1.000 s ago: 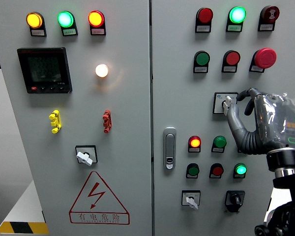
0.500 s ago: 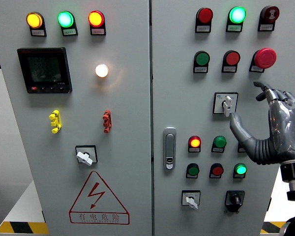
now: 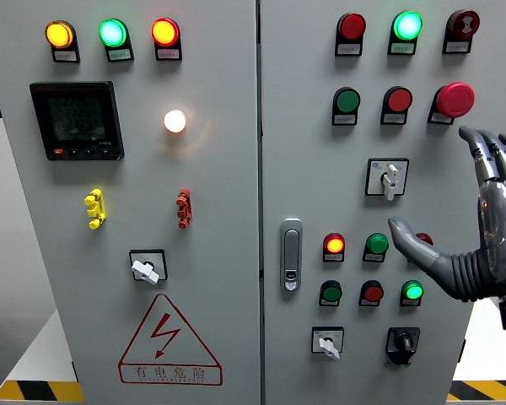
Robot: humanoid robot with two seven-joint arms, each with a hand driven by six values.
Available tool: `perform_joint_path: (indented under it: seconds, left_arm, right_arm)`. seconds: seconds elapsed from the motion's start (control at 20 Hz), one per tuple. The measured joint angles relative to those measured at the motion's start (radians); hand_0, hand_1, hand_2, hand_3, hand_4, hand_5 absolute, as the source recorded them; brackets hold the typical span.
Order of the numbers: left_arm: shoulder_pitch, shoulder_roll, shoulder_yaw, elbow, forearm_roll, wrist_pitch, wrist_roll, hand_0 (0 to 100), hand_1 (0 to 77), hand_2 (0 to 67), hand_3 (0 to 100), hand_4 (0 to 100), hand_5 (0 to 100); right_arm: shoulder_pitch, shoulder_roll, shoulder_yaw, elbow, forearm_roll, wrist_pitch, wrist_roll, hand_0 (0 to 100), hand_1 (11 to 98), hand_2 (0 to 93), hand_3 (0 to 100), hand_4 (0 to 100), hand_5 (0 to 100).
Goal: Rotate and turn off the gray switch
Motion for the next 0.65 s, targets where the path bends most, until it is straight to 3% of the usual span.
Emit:
perform_joint_path:
  seconds: [0.3,0.65]
  left_arm:
    - [0.000,-0.001,0.000,0.000,0.000,0.000,0.000,84,0.0,13.4,19,8,11]
    - [0.000,-0.001,0.000,0.000,0.000,0.000,0.000,84,0.0,13.4,19,8,11]
  right_arm:
    - [-0.034,0.0000,0.002,0.054,-0.014,-0.004,0.005,0,33.0,8.3,12,8,20]
    - [-0.040,0.0000,-0.013,0.075,-0.019,-0.003,0.005,0,33.4,8.1,11,8,14]
